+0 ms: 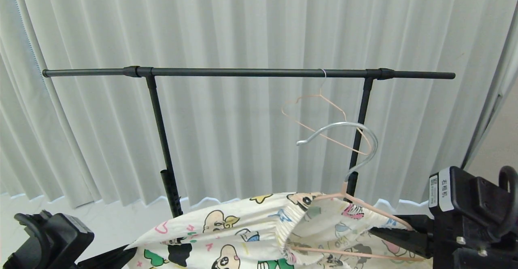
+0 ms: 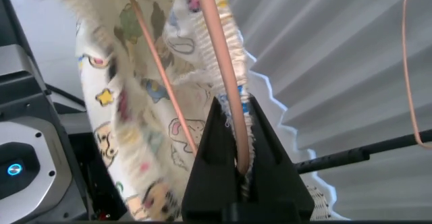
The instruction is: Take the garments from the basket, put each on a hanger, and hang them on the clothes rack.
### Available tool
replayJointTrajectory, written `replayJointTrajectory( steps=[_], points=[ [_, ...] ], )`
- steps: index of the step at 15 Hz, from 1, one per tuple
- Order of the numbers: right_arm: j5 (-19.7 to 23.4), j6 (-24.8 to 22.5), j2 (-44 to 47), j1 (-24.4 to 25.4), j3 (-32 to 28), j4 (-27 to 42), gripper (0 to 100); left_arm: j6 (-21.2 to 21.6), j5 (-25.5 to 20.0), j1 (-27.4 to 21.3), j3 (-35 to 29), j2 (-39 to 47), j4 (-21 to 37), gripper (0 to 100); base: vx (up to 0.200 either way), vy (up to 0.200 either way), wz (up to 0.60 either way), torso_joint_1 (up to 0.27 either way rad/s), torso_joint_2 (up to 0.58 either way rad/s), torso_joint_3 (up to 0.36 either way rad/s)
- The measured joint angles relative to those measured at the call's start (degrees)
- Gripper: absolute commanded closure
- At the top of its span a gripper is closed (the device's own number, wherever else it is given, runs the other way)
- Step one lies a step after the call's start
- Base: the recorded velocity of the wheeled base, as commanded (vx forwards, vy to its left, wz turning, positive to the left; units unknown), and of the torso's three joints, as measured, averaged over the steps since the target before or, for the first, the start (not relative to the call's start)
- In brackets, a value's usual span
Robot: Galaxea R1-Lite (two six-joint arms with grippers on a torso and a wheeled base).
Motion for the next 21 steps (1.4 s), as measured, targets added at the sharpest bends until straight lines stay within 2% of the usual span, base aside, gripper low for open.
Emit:
replayJointTrajectory(
  steps=[2,5,6,10,15,18,21],
  points=[
    [0.0,0.0,0.0,-0.4,0.0,0.0,100,0.2,0.0,3.1,0.5,-0.3,0.0,100,0.0,0.0,0.0,0.0,0.0,0.0],
    [0.0,0.2,0.0,-0.5,-0.2,-0.1,100,1.0,-0.1,2.7,0.6,-1.1,0.0,100,0.0,0.0,0.0,0.0,0.0,0.0],
    [-0.1,0.2,0.0,-0.5,-0.3,-0.1,100,1.1,0.0,2.5,0.8,-1.4,0.0,0,0.0,0.0,0.0,0.0,0.0,0.0],
    [-0.5,0.2,0.1,-1.9,-1.0,0.4,100,1.6,0.0,2.3,1.2,-3.1,0.0,0,0.0,0.0,0.0,0.0,0.0,0.0],
    [-2.0,0.2,0.9,-9.5,-3.7,6.9,100,1.4,-0.1,2.2,-0.9,-3.8,0.0,0,0.0,0.0,0.0,0.0,0.0,0.0],
    [-6.2,0.7,1.4,-12.8,-5.4,10.3,100,1.4,-0.1,2.3,-4.3,-3.0,0.1,0,0.0,0.0,0.0,0.0,0.0,0.0],
    [-11.4,4.6,1.5,-13.7,-5.6,12.7,100,1.6,0.3,2.5,-9.4,-1.0,0.0,0,0.0,0.0,0.0,0.0,0.0,0.0]
  ],
)
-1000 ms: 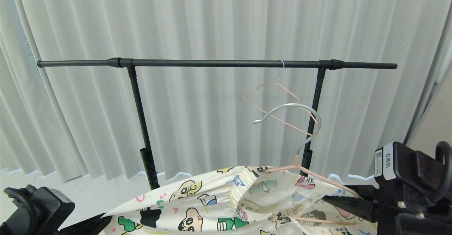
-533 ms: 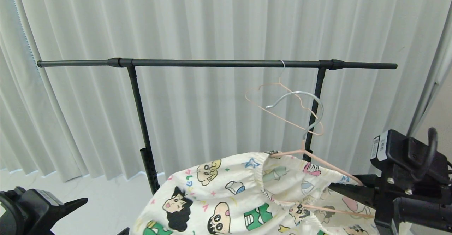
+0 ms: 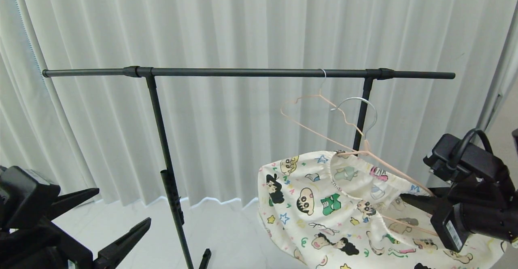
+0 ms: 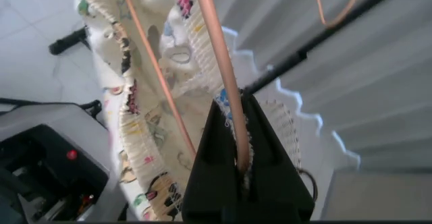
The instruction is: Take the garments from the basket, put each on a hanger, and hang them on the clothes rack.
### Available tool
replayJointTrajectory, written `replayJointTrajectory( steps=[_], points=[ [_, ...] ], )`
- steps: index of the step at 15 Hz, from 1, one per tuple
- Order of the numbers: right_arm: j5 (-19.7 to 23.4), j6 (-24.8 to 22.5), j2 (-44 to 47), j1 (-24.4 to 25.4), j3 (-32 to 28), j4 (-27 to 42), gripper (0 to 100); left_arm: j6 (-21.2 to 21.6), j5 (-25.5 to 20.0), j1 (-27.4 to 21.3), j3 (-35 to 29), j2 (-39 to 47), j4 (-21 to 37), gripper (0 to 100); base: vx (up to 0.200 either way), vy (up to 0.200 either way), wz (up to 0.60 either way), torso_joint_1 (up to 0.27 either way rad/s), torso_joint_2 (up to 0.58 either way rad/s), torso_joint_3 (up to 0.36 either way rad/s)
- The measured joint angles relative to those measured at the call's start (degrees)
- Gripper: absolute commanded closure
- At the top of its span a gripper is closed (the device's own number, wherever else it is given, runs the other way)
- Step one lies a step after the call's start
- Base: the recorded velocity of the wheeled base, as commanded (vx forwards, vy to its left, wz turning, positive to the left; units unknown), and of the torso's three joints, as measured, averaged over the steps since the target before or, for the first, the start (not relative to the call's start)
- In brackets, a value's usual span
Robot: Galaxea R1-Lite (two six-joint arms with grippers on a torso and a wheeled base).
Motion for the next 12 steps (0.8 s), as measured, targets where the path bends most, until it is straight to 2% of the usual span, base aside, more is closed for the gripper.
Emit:
replayJointTrajectory(
  steps=[4,8,12],
  points=[
    [-4.0,4.1,0.5,-0.7,-0.1,2.0,100,0.1,0.1,0.1,-1.7,1.3,0.0,0,0.0,0.0,0.0,0.0,0.0,0.0],
    [-4.8,8.8,3.1,-0.9,-1.7,2.0,100,0.1,0.1,0.1,-1.5,1.5,0.0,0,0.0,0.0,0.0,0.0,0.0,0.0],
    [-7.6,9.8,7.6,-1.2,-4.8,3.3,100,0.2,0.3,0.3,-1.0,1.5,0.0,0,0.0,0.0,0.0,0.0,0.0,0.0]
  ],
)
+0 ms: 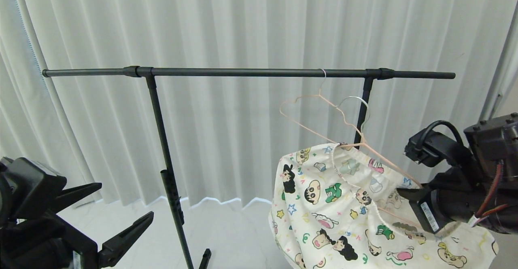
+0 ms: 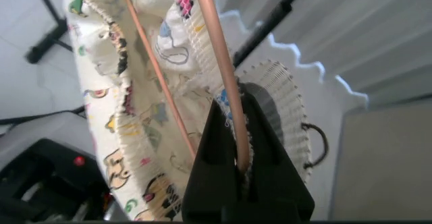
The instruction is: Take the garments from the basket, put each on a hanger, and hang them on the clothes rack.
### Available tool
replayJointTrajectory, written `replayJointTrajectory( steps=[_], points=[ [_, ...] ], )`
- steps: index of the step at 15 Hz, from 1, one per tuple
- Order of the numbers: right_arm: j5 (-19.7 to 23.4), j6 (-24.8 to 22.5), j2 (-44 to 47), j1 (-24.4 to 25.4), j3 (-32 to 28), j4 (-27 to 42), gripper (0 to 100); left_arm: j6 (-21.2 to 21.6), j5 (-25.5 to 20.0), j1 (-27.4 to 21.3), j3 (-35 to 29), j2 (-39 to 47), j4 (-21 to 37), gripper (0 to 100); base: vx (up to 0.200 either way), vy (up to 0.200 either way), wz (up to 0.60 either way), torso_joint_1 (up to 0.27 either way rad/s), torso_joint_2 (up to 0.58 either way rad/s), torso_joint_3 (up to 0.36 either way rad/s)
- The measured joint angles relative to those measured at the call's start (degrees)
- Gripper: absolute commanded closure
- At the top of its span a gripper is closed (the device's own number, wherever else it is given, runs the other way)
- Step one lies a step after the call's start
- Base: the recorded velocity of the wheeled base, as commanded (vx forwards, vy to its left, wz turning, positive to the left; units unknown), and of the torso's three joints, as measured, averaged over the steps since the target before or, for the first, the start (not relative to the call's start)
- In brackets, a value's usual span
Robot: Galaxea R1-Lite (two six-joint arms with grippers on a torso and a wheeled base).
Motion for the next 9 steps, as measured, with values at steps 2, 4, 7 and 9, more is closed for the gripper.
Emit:
replayJointTrajectory(
  steps=[2,4,7,9],
  points=[
    [-0.5,2.8,2.9,0.0,-2.9,0.0,100,0.0,0.8,0.0,0.0,0.1,0.0,0,0.0,0.0,0.0,0.0,0.0,0.0],
    [-0.6,6.1,5.9,0.1,-6.6,0.0,100,0.2,1.1,0.0,0.1,0.1,0.0,0,0.0,0.0,0.0,0.0,0.0,0.0],
    [-0.6,6.9,9.4,0.2,-11.3,-0.2,100,0.1,1.1,0.0,0.1,0.2,0.0,0,0.067,0.0,0.0,0.002,0.0,0.001],
    [-0.6,6.9,11.1,0.5,-14.2,-0.1,100,0.1,1.0,0.0,0.1,0.2,0.0,0,0.2,0.0,0.0,0.0,0.0,0.005]
  ],
)
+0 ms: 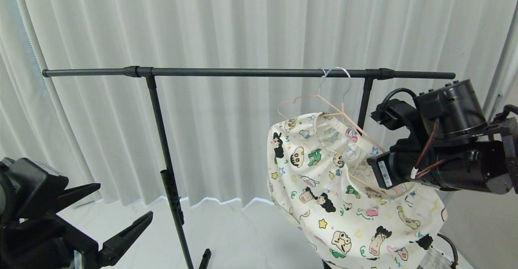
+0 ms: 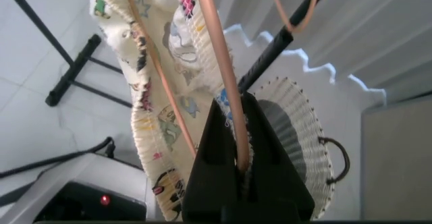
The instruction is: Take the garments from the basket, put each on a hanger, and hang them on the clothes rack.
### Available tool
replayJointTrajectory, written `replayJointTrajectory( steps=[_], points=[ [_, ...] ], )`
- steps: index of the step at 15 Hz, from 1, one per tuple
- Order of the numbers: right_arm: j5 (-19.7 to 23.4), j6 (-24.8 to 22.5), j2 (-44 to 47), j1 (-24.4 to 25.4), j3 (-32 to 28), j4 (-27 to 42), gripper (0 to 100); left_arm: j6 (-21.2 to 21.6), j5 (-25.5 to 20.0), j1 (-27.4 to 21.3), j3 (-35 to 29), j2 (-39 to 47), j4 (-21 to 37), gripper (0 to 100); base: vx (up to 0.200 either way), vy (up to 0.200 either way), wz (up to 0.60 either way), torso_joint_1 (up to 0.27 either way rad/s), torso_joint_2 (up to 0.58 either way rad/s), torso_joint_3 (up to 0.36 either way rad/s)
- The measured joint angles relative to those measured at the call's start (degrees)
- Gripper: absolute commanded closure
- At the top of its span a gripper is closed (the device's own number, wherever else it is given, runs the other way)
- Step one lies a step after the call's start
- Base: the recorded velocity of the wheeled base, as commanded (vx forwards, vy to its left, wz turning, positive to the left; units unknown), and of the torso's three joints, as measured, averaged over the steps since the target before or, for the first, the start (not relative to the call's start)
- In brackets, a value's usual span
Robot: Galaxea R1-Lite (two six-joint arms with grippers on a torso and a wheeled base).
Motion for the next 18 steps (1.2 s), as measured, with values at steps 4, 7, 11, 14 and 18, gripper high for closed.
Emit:
replayJointTrajectory(
  steps=[4,7,11,14,18],
  points=[
    [0.0,0.0,2.4,0.7,-3.2,0.3,100,0.0,0.0,-0.1,0.1,0.0,0.0,0,0.2,0.0,0.0,0.005,0.01,0.001],
    [-0.1,0.0,3.1,1.2,-3.7,0.3,100,0.0,0.0,-0.2,0.1,0.0,0.0,0,0.2,0.067,0.0,0.004,0.0,0.004],
    [-0.2,0.0,2.9,2.0,-3.7,0.4,100,0.0,0.0,-0.3,0.1,-0.2,0.0,0,0.05,0.2,0.0,0.006,0.01,0.002],
    [-1.0,0.0,2.8,2.6,-3.7,0.4,100,0.1,-0.1,-0.3,0.1,-0.2,-0.1,0,0.0,0.2,0.0,-0.002,0.01,-0.001],
    [-1.2,0.0,2.8,2.5,-4.2,0.2,100,1.8,0.0,-0.3,0.1,-0.3,0.0,0,0.0,0.05,0.0,-0.001,0.0,0.002]
  ],
)
